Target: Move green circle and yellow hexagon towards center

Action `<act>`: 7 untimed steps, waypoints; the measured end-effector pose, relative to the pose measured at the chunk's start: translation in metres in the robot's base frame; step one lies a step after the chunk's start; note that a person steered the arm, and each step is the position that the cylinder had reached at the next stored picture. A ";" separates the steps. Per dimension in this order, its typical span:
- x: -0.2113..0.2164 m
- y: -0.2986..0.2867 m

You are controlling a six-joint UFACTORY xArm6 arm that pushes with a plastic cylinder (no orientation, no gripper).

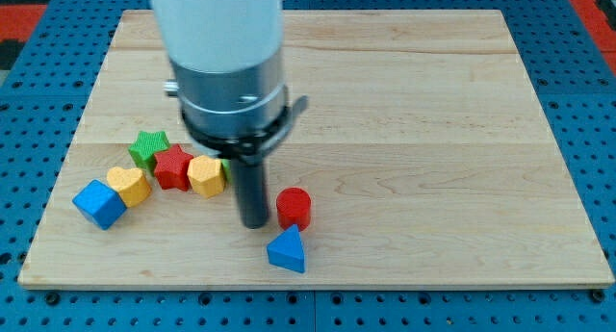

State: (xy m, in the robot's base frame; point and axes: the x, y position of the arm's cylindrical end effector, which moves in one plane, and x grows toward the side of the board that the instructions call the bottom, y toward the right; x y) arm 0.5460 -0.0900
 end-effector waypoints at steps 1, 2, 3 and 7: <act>-0.001 -0.081; -0.031 -0.085; -0.051 -0.023; -0.051 0.092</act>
State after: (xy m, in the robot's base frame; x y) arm 0.4947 0.0023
